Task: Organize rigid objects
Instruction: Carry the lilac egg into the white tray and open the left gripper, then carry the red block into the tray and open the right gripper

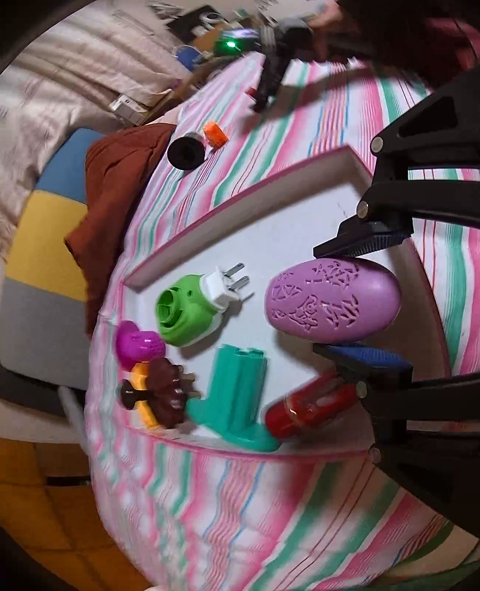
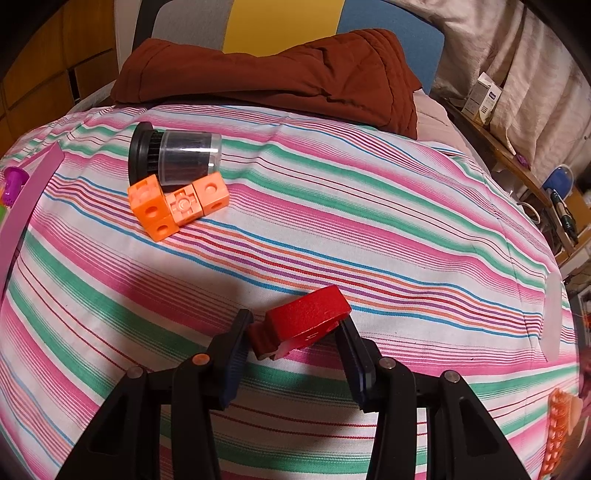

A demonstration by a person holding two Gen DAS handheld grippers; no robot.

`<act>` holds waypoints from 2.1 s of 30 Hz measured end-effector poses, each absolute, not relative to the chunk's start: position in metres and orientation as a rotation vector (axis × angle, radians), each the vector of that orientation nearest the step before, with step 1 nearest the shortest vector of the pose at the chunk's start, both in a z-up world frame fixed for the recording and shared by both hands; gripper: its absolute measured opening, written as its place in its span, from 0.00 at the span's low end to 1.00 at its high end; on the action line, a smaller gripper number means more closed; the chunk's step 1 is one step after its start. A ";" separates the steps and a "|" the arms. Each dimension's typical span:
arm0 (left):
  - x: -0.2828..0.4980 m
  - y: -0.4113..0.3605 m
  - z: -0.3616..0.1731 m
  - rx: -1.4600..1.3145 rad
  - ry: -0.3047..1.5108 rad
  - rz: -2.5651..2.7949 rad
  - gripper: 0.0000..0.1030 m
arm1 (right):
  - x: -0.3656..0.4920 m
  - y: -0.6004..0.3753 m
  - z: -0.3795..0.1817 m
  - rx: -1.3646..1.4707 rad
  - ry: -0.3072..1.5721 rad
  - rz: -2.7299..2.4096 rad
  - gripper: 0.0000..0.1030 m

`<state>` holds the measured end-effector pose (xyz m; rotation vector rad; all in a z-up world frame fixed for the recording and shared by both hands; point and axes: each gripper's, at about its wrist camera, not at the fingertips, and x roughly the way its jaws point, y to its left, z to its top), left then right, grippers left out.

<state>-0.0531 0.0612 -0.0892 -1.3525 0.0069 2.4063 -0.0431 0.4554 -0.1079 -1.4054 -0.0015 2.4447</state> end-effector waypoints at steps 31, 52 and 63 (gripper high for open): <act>-0.028 0.023 -0.055 -1.220 0.026 2.588 0.43 | -0.044 0.442 -0.101 -1.487 -0.047 2.373 0.45; -0.025 0.012 -0.059 -1.230 0.001 2.604 0.43 | -0.031 0.227 -0.032 -1.454 -0.106 3.053 0.45; -0.024 -0.017 -0.061 -1.255 -0.034 2.671 0.43 | -0.042 0.157 -0.059 -1.668 -0.357 3.082 0.47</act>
